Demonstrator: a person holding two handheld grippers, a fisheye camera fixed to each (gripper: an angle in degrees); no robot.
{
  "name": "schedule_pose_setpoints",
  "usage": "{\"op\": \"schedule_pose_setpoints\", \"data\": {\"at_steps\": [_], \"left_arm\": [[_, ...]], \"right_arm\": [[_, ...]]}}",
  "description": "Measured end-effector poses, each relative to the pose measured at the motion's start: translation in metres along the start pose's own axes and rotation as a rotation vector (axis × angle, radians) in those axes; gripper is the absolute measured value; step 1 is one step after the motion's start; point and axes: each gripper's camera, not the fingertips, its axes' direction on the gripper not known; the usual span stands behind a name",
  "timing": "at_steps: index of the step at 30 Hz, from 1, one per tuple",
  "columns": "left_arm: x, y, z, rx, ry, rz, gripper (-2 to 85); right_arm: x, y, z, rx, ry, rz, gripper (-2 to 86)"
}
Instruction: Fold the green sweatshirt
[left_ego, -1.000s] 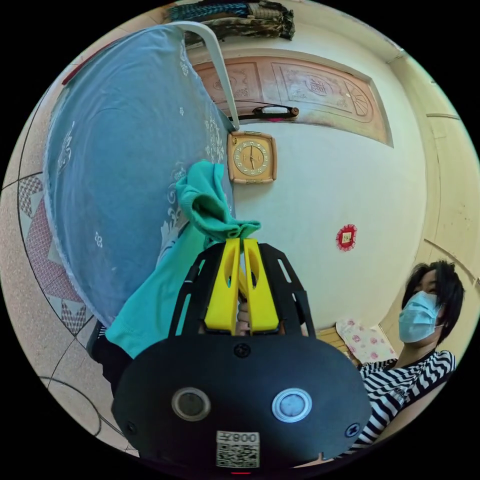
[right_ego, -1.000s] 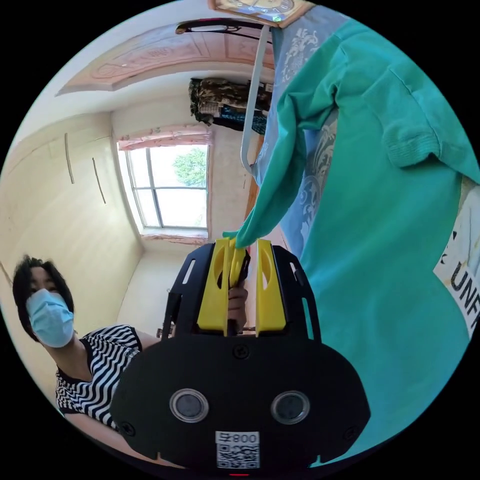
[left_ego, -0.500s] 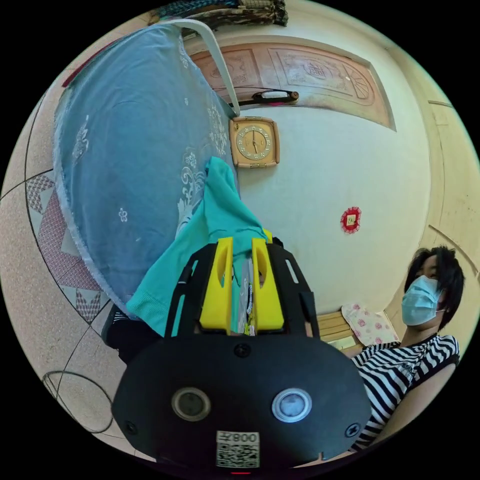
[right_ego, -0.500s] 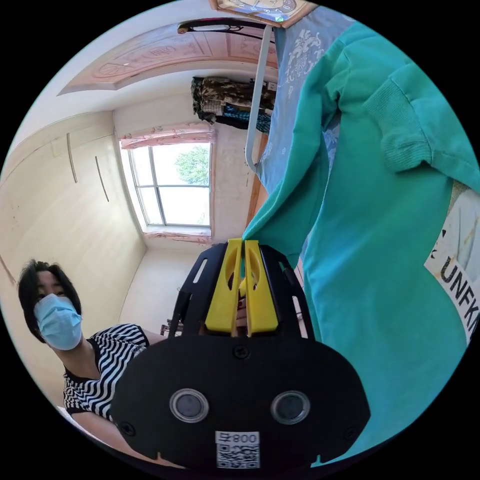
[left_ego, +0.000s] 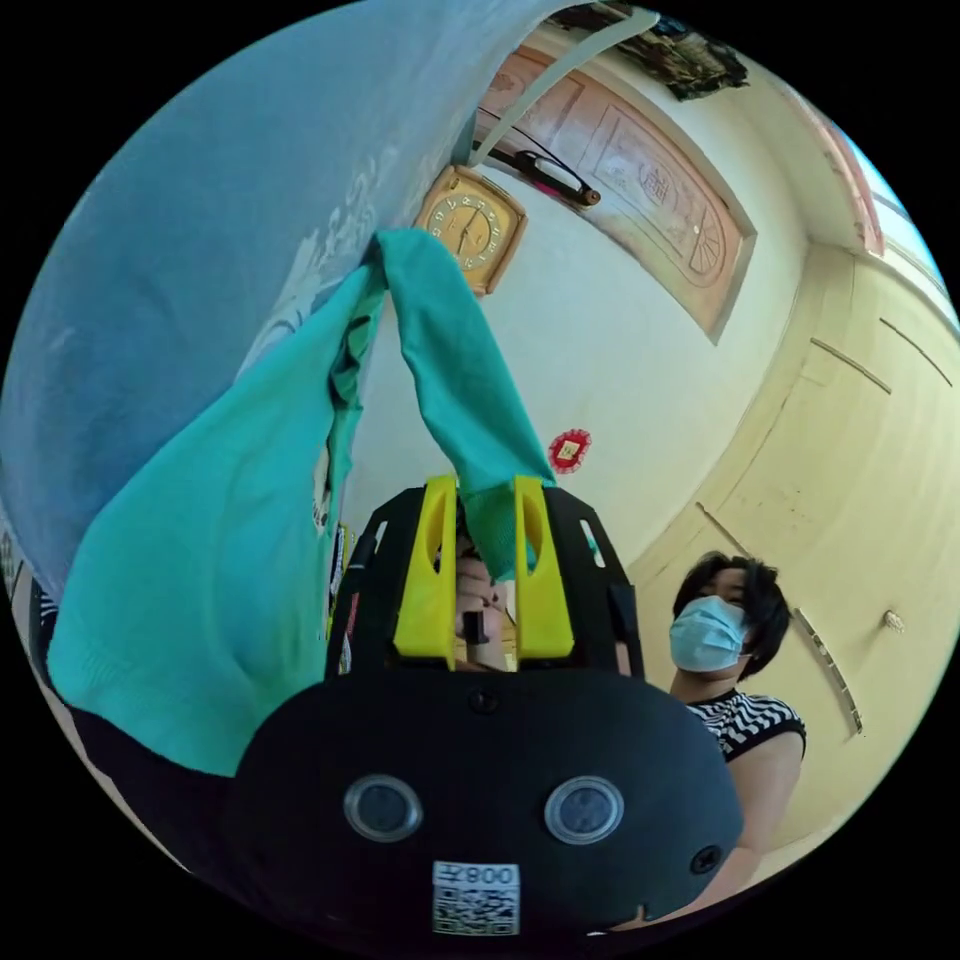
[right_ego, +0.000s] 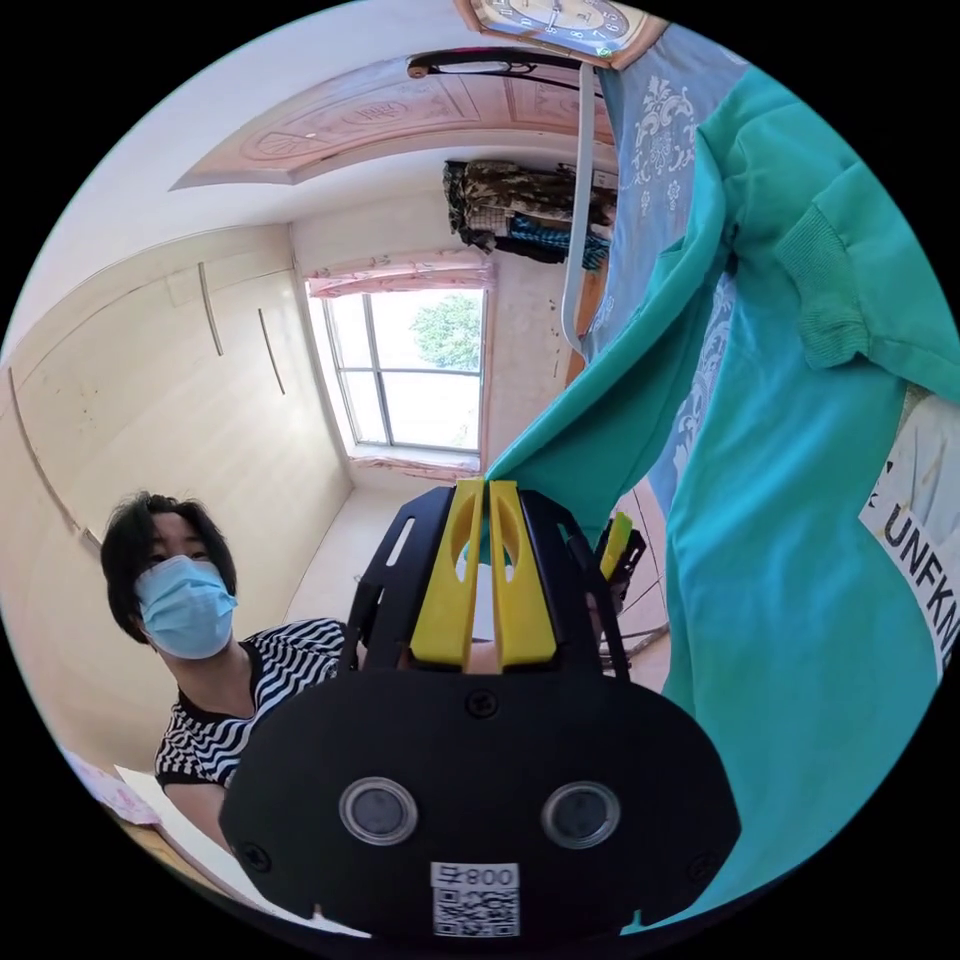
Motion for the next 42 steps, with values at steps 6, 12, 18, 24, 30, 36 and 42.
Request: {"op": "schedule_pose_setpoints", "data": {"at_steps": [6, 12, 18, 24, 30, 36, 42], "left_arm": [[-0.010, -0.016, 0.024, -0.013, 0.024, 0.055, 3.2], [-0.010, -0.030, 0.061, -0.011, 0.029, 0.166, 2.2], [-0.040, -0.045, 0.139, -0.109, 0.022, 0.196, 2.0], [-0.118, -0.054, 0.215, -0.216, -0.058, 0.105, 2.0], [-0.212, -0.060, 0.267, -0.273, -0.165, -0.066, 2.1], [-0.272, -0.071, 0.310, -0.326, -0.231, -0.115, 2.3], [-0.313, -0.085, 0.348, -0.357, -0.258, -0.125, 2.4]], "right_arm": [[-0.017, -0.019, -0.017, -0.030, 0.018, -0.002, 0.4], [-0.062, -0.058, -0.047, -0.113, 0.124, -0.058, 0.4], [-0.120, -0.101, -0.089, -0.226, 0.335, -0.092, 0.4], [-0.142, -0.120, -0.142, -0.283, 0.539, -0.021, 0.3], [-0.101, -0.126, -0.188, -0.301, 0.690, 0.170, 0.4], [-0.080, -0.133, -0.215, -0.284, 0.742, 0.226, 0.5], [-0.079, -0.151, -0.227, -0.316, 0.831, 0.238, 0.5]]}}
